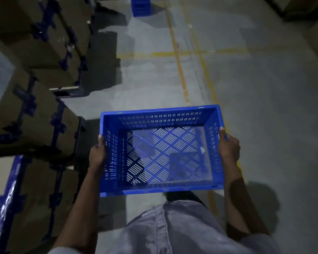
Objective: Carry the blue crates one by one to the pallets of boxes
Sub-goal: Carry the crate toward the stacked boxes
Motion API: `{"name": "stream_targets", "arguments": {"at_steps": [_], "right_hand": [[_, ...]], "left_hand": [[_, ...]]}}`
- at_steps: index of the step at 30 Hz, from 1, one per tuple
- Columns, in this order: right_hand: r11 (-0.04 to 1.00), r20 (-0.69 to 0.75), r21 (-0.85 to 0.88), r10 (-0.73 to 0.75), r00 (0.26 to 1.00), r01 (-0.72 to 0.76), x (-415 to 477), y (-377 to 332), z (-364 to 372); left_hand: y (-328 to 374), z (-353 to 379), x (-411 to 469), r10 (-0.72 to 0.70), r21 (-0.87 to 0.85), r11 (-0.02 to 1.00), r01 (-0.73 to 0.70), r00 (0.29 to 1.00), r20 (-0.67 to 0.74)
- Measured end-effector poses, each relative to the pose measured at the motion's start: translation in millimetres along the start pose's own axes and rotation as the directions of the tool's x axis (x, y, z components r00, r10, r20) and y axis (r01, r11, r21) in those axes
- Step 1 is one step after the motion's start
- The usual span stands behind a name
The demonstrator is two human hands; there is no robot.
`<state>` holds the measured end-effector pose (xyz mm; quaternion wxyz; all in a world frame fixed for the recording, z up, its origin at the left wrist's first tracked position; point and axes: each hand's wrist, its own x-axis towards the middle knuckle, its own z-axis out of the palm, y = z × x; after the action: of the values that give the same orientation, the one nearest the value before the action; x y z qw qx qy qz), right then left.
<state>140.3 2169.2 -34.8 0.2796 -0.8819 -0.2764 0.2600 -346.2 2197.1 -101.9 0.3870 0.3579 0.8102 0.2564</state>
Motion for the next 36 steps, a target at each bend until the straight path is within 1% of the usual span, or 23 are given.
{"name": "stream_targets", "arguments": {"at_steps": [3,5,7,10,12,14,18,21,24,27,30,32,34,36], "right_hand": [[1.000,-0.006,0.019,0.011,1.000,-0.011,50,-39,31],[0.998,0.003,0.055,0.007,1.000,-0.007,89,-72,52],[0.999,0.004,0.042,0.000,1.000,0.000,134,-106,69],[0.998,0.012,0.057,-0.030,0.999,0.029,193,-165,87],[0.997,0.013,0.062,-0.050,0.999,0.049,231,-213,94],[0.996,0.026,0.051,-0.075,0.997,0.074,262,-257,101],[0.995,0.024,0.096,-0.037,0.999,0.034,332,-332,131],[0.993,0.015,0.115,-0.042,0.999,0.040,389,-382,171],[0.990,-0.003,0.124,-0.062,0.998,0.061,440,-436,206],[0.988,-0.010,0.144,-0.057,0.998,0.058,489,-494,238],[0.985,-0.043,0.157,-0.062,0.997,0.068,530,-552,260],[0.977,-0.106,0.195,-0.070,0.992,0.090,561,-584,274],[0.973,-0.173,0.175,-0.123,0.977,0.153,593,-606,289],[0.974,-0.198,0.151,-0.139,0.970,0.170,627,-629,305]], "left_hand": [[51,23,64,0.049,0.096,0.994,-0.052,0.998,0.029],[80,39,119,0.062,0.090,0.994,-0.064,0.998,0.025],[115,56,169,0.032,0.112,0.993,-0.036,0.999,0.029],[184,74,217,0.045,0.085,0.995,-0.047,0.999,0.018],[227,82,250,-0.013,0.007,1.000,0.013,1.000,-0.022],[257,87,287,-0.030,-0.056,0.998,0.026,0.997,-0.072],[313,105,376,-0.039,-0.070,0.997,0.035,0.997,-0.062],[367,124,445,-0.032,-0.080,0.996,0.029,0.999,-0.043],[428,139,507,0.004,-0.059,0.998,-0.006,0.999,-0.038],[483,143,582,-0.011,-0.051,0.999,0.010,1.000,-0.016],[538,146,649,-0.010,-0.057,0.998,0.010,1.000,0.012],[581,150,683,-0.015,-0.060,0.998,0.016,1.000,0.005],[615,159,714,-0.016,-0.060,0.998,0.016,1.000,0.007],[644,168,746,-0.023,-0.069,0.997,0.023,1.000,-0.002]]}}
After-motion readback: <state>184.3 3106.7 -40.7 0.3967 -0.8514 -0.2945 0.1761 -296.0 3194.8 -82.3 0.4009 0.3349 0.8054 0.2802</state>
